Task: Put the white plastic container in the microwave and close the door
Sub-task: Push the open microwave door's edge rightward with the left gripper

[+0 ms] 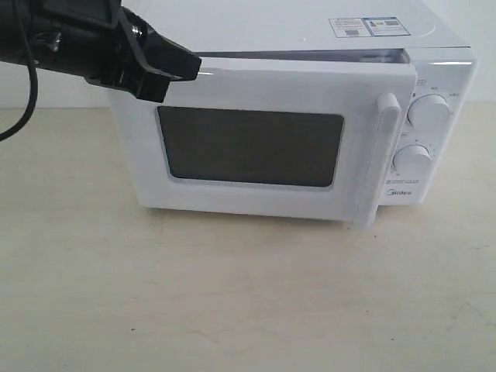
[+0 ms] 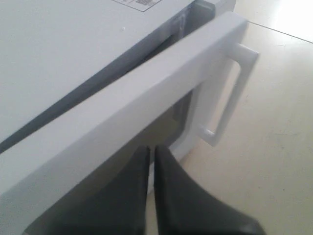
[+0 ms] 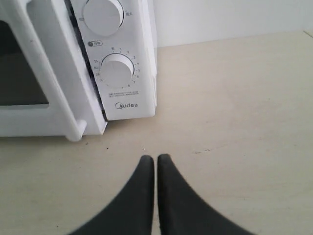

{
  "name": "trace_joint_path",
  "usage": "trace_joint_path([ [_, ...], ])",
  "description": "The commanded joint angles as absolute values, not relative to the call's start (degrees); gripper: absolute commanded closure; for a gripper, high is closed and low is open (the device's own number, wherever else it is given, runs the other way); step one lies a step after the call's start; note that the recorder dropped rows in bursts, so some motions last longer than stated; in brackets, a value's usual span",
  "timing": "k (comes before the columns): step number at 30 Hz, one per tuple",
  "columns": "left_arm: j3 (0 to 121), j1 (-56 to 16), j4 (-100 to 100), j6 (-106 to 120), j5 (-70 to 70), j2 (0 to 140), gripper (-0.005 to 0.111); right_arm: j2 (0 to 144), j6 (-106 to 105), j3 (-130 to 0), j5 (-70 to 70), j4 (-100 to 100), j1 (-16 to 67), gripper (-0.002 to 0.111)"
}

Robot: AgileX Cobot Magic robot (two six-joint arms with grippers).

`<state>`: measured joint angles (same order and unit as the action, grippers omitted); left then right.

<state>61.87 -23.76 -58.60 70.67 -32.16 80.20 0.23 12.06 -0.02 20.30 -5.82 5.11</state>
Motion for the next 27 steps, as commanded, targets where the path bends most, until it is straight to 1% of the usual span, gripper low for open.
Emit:
trace_joint_path([
  [1, 62.3, -24.1, -59.4, 71.0, -34.5, 78.8, 0.102, 0.0, 11.6, 0.0, 20.0, -6.2, 5.2, 0.108],
  [16, 62.3, -24.1, -59.8, 70.4, -38.3, 77.9, 0.102, 0.0, 10.8, 0.0, 18.9, -7.0, 5.2, 0.108],
  [19, 62.3, -24.1, -59.8, 70.1, -39.5, 77.9, 0.102, 0.0, 10.8, 0.0, 13.8, -7.4, 5.2, 0.108],
  [27, 62.3, -24.1, -59.8, 69.8, -41.4, 77.9, 0.102, 0.0, 14.7, 0.0, -7.1, -4.0, 5.2, 0.108],
])
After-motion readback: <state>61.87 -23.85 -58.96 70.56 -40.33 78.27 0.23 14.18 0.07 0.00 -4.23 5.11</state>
